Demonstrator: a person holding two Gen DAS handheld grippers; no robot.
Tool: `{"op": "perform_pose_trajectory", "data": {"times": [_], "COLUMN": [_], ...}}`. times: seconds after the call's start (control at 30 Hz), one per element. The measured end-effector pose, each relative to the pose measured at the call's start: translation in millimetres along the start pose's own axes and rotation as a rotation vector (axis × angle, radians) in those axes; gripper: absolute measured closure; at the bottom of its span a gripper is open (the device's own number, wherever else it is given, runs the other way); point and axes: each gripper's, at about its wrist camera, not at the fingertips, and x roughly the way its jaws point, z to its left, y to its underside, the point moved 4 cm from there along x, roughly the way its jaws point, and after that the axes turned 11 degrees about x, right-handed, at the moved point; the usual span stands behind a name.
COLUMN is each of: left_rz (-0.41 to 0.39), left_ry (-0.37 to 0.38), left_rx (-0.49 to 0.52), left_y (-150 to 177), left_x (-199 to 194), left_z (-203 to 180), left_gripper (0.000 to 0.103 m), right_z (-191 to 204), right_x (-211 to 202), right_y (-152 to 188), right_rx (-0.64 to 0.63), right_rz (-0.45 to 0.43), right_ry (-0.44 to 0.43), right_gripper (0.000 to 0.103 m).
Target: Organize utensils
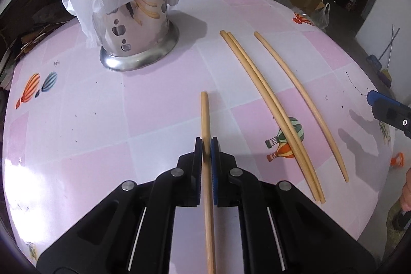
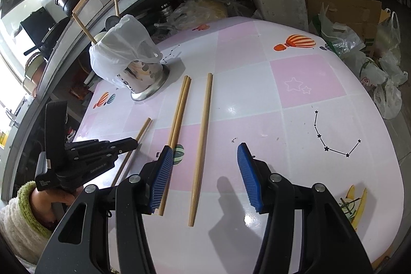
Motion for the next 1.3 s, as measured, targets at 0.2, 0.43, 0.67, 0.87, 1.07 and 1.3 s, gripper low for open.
{"op": "perform_pose_trajectory", "data": {"times": [0.2, 0.43, 0.67, 0.87, 1.07, 1.3], "left_rz": [0.030, 0.078, 0.102, 0.126, 0.137, 0.133], "left_ry": [0.010, 0.014, 0.028, 0.062, 0.074, 0.091], "left_rx": [0.030, 0.058, 0.086, 0.071, 0.077, 0.087], "left_y": [-7, -15, -22, -24, -24, -23], "left_x": [3, 13, 19, 19, 20, 21], "left_z": [5, 8, 4, 2, -1, -5], "left_gripper": [0.089, 0.088, 0.081, 0.079, 0.078, 0.078], "right_z": [1, 0, 0, 0, 0, 1], "right_x": [-1, 0, 1, 1, 3, 4], "right_y": [0, -2, -3, -2, -3, -2], "right_rx": [-0.002, -0.001, 0.001, 0.003, 0.004, 0.002], "right_rz": [-0.002, -0.003, 0.000, -0.001, 0.003, 0.003], "right_ry": [0.001, 0.003, 0.002, 0.003, 0.003, 0.002], "right_gripper": [0.051, 0.051, 0.051, 0.051, 0.051, 0.051]}}
